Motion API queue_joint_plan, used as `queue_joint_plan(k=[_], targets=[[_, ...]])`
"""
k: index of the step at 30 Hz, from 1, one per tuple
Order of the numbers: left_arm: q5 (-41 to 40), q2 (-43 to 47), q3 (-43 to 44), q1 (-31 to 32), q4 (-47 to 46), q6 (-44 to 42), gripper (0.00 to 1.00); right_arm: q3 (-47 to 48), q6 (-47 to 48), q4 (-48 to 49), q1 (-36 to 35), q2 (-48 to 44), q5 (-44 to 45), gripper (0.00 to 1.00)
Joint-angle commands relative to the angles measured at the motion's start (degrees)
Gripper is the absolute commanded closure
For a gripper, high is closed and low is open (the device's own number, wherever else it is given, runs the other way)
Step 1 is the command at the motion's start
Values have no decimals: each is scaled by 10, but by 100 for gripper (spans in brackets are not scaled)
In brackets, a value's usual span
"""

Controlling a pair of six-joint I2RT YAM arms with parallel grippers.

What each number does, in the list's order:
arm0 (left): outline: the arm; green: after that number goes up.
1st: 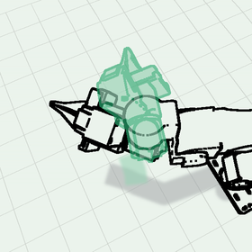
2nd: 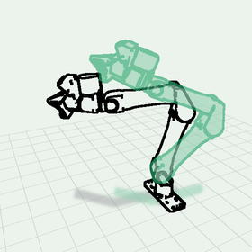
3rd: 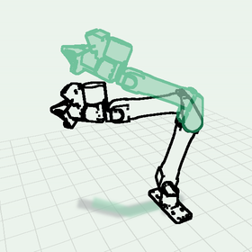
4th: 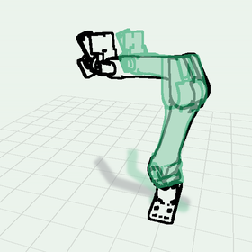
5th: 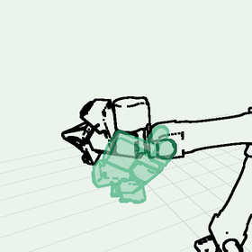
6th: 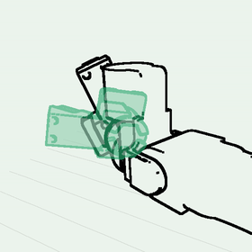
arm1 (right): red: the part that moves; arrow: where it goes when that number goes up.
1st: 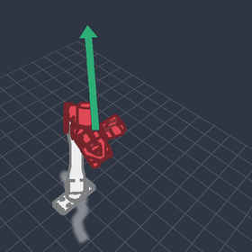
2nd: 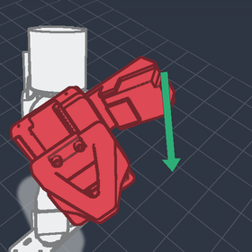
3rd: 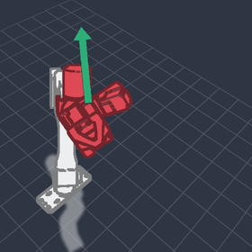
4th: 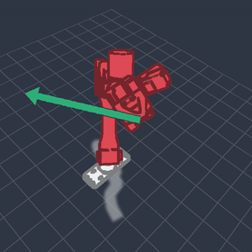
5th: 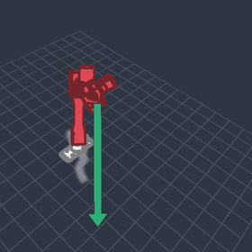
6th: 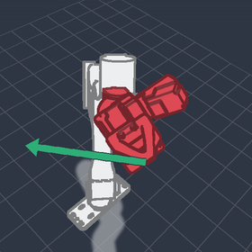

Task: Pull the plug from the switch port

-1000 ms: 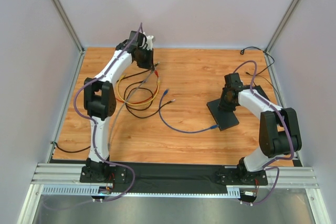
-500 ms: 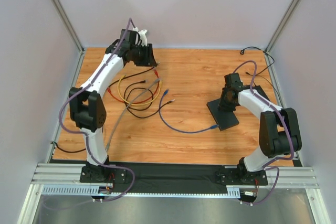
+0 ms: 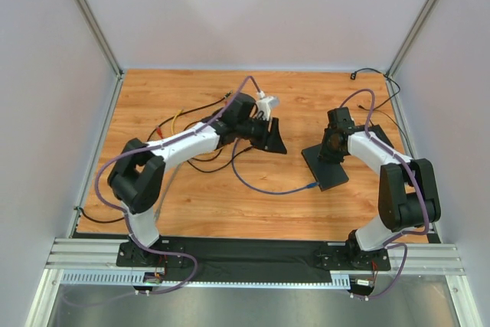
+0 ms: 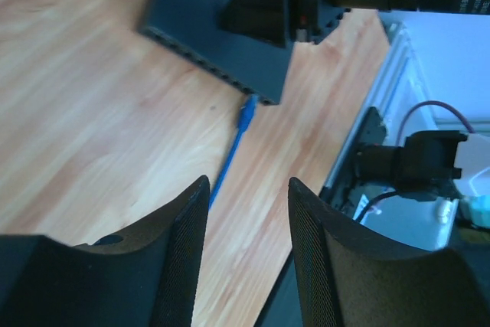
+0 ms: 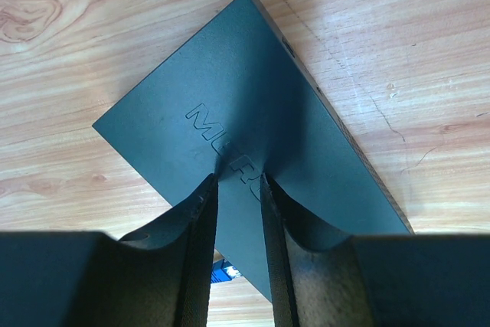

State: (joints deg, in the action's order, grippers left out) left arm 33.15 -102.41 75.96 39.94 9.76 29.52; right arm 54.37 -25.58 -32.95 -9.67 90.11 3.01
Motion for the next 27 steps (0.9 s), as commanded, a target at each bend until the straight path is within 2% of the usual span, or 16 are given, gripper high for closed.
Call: queue_joint_plan(k=[1,6,15,27], targets=[[53,-57,8,29,-153,69,47,-23,4,-28,-1,5,8,69],[97,-137,17,64,-284,164,48,-24,4,-28,0,9,3,69],[102,-236,24,98,-398,243,50,-27,5,-24,0,8,-1,69],[56,-260,42,116,-316,192,50,-26,5,-19,0,16,-5,68]])
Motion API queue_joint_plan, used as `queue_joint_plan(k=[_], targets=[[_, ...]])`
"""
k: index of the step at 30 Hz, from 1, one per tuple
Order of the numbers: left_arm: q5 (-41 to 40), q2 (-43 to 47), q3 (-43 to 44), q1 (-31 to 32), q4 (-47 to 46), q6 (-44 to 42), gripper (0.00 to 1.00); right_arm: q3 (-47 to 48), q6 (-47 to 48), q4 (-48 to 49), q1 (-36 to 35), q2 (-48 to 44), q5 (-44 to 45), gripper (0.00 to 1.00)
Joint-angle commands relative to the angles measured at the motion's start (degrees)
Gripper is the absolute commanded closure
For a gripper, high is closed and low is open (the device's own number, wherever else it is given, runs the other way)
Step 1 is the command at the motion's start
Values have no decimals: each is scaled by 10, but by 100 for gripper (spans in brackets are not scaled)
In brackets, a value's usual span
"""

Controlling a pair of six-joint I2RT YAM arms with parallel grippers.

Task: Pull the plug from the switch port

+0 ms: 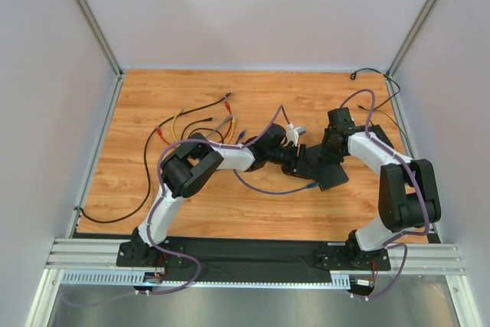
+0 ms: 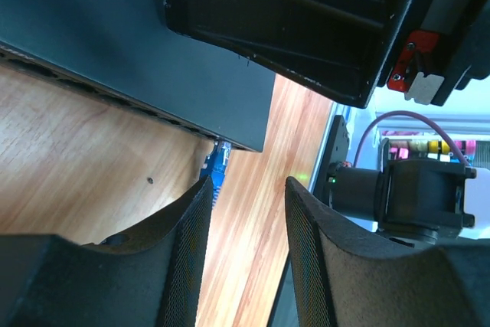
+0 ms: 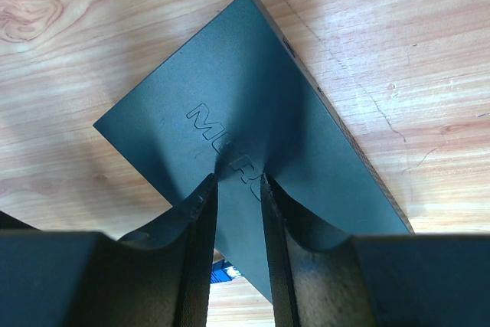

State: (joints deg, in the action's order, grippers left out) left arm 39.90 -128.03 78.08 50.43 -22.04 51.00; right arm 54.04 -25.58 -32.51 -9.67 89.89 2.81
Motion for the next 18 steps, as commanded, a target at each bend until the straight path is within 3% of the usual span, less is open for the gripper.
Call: queue_joint_plan(k=[1,18], targets=[[-11,-8,22,12,2,-23,50,-23,4,-24,0,19,-3,68],[-28,-33,37,24,19,-24,51,-23,4,-24,0,18,-5,68]])
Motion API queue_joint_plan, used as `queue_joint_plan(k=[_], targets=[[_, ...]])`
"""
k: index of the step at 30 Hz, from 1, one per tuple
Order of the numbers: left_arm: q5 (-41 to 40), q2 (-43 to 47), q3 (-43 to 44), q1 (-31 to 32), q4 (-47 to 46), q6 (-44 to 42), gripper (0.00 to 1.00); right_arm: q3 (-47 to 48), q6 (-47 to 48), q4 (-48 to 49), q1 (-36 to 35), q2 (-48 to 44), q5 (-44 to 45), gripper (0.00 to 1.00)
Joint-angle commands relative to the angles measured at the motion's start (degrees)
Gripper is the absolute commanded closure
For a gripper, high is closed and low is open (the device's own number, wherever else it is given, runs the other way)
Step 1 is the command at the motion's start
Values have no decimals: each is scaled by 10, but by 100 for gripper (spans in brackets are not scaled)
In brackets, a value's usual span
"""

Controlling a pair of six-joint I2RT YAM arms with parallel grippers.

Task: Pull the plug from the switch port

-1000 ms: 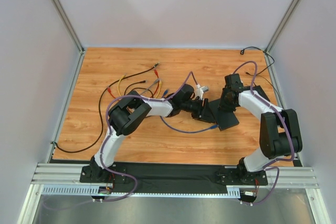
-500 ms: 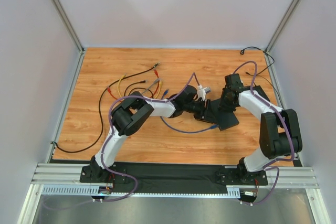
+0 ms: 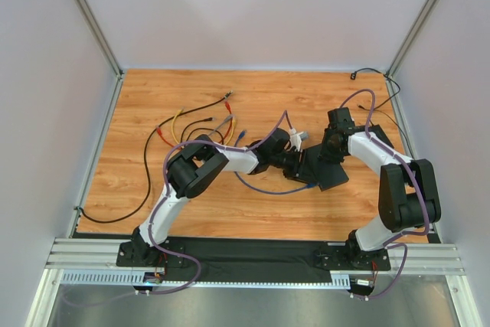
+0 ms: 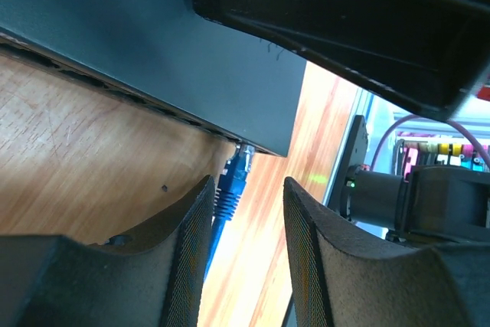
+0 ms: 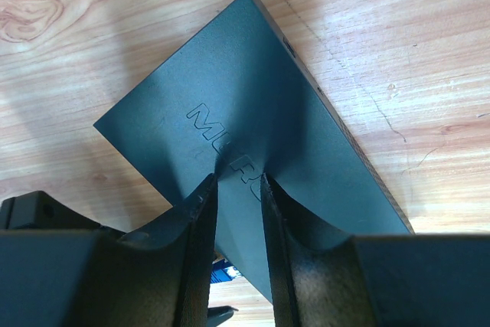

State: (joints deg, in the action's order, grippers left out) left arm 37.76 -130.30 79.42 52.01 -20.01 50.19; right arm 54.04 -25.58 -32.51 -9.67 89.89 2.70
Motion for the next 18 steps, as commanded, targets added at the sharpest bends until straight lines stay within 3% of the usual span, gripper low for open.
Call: queue_joint_plan(k=[1,18], targets=[[-8,-12,24,9,1,-16,51,-23,4,-23,1,17,-5,68],[-19,-28,47,13,42,-20,58,-23,4,-24,0,18,-5,68]])
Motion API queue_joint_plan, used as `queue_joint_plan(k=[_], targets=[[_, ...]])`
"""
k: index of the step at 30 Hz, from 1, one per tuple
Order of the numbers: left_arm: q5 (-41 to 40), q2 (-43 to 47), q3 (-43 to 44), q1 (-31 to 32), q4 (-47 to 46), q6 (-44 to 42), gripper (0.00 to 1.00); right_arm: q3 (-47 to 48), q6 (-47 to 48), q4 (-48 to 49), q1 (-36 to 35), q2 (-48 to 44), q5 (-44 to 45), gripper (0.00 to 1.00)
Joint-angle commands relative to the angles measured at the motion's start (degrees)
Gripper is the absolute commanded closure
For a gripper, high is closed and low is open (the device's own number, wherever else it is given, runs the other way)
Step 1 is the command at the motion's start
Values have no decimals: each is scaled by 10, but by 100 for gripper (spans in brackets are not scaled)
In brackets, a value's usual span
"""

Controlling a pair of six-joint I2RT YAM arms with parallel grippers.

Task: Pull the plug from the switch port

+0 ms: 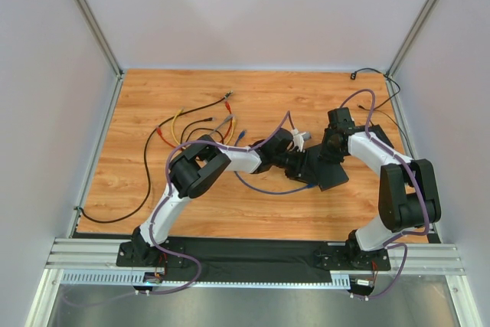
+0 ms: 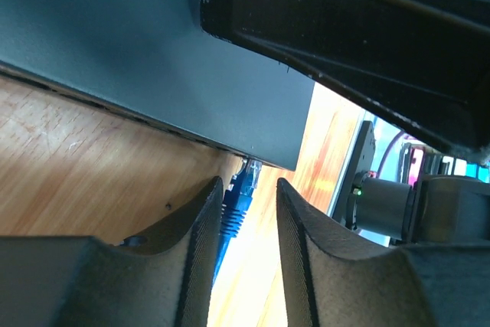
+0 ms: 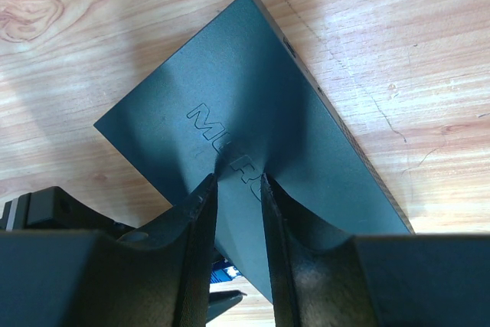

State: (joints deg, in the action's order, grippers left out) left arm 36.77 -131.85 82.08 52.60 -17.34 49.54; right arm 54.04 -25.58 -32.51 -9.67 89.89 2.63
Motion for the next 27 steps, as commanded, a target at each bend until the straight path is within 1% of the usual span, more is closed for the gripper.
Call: queue_joint_plan(k=[1,3,4,7,12,13,15,16,18,19,20,27], targets=[[-14,-13,22,8,28,-15,58,-22,4,-25,1,18,-4,68],[-18,-15,26,10,38,-18,60,-22,4,-25,0,17,-4,68],[-22,-15,28,10,47,-18,64,-22,3,-24,0,16,-3,68],[-28,-15,27,11,52,-17,66,-21,3,-26,0,18,-3,68],[-33,-17,31,11,63,-21,76,-20,2,-26,1,18,-3,68],[-35,-17,33,11,68,-21,80,-19,3,-27,-1,19,-3,68],[-34,-19,36,11,72,-22,85,-19,2,-27,1,19,-1,68],[-34,-18,37,11,74,-23,90,-19,2,-28,0,20,-1,68],[-35,-18,40,11,82,-29,95,-18,1,-30,0,20,3,68],[-36,-17,39,11,83,-31,99,-19,2,-28,0,21,4,68],[-36,-17,39,11,86,-34,100,-18,1,-30,0,22,4,68],[-29,-21,37,11,102,-57,100,-18,1,-30,0,22,5,68]])
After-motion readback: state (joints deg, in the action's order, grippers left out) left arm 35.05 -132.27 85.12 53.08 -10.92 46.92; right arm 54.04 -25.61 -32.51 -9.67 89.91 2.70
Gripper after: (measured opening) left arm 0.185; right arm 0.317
